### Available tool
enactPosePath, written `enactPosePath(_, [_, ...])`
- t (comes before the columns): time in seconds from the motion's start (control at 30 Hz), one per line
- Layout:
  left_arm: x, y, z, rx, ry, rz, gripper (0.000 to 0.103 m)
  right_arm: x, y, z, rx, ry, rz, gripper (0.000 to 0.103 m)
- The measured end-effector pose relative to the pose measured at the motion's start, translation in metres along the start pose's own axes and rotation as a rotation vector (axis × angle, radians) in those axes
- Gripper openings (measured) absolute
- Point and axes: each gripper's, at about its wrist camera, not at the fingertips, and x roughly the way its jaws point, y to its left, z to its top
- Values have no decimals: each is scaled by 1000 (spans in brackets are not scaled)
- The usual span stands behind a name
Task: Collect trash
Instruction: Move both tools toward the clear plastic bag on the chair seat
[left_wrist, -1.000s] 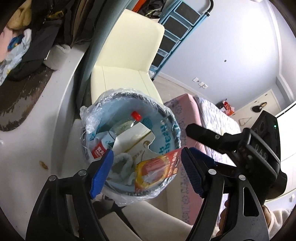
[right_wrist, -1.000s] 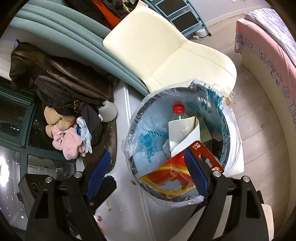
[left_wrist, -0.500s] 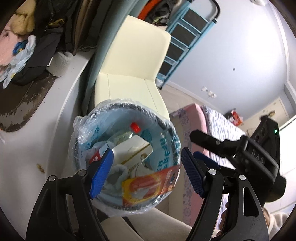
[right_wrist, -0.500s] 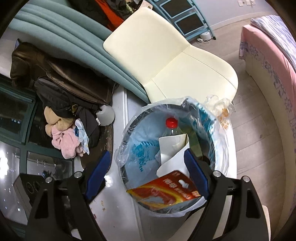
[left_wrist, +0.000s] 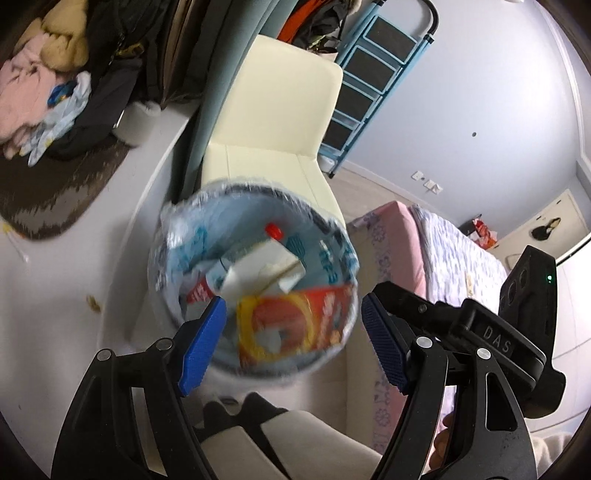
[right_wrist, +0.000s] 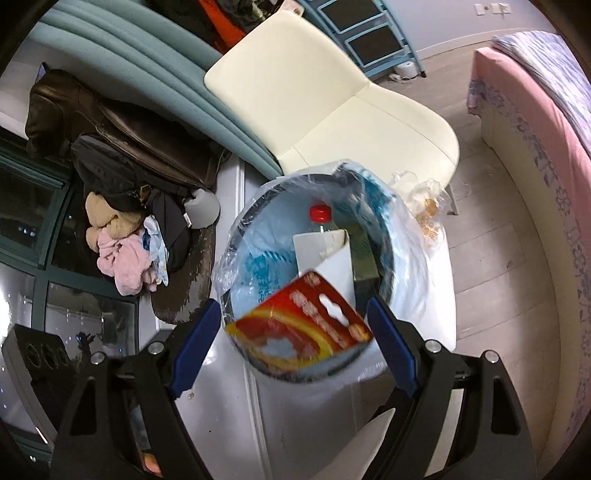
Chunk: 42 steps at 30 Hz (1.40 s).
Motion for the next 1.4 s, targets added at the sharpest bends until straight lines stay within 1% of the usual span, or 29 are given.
enactPosePath(0.03, [-3,-1,-5,9,-3,-2,73,-4,1,-6,-15,-5,-2,78])
enactPosePath(0.1, [-7,-5,-15,25,4,20,73,-10,2,-17,-37,-15,-11,78])
enactPosePath(0.2, [-12,-10,-31,29,19,5,73,-21,-7,-36,-24,-23,-30,78])
enactPosePath(0.33, [-13,-20,-49,60,30,-8,73,-36,-20,-52,-19,-40,-63,78])
enactPosePath(0.4, [-12,-23,-55,54,32,-11,73,-40,-25,-54,-13,-40,-69,78])
enactPosePath(0.47, [-10,-29,-60,46,37,-35,73,-47,-29,-54,-9,-55,-68,78])
enactPosePath(0.6, [0,-40,-62,49,55,-43,73,-62,-39,-52,-18,-84,-69,78])
enactPosePath(0.67, [5,-49,-62,49,60,-48,73,-66,-48,-48,-7,-87,-63,78])
enactPosePath(0.77, [15,-69,-57,65,46,-35,73,-71,-65,-39,6,-93,-65,78])
enactPosePath(0.93, [43,-113,-57,57,36,-27,73,-84,-104,-15,-15,-75,-72,78])
enactPosePath(0.97, [52,-125,-58,46,36,-17,73,-88,-114,-6,-26,-74,-77,78])
enactPosePath(1.07, [73,-153,-63,21,42,-20,73,-100,-142,12,-45,-70,-82,78])
enactPosePath(1.17, [97,-183,-70,6,19,8,73,-104,-172,34,-78,-40,-86,78])
enactPosePath(1.27, [127,-207,-78,-43,33,16,73,-105,-204,56,-105,-6,-101,78])
enactPosePath(1.33, [147,-223,-84,-43,49,26,73,-106,-226,68,-127,15,-116,78])
enactPosePath(1.4, [163,-236,-91,-33,46,41,73,-104,-239,74,-143,34,-131,78])
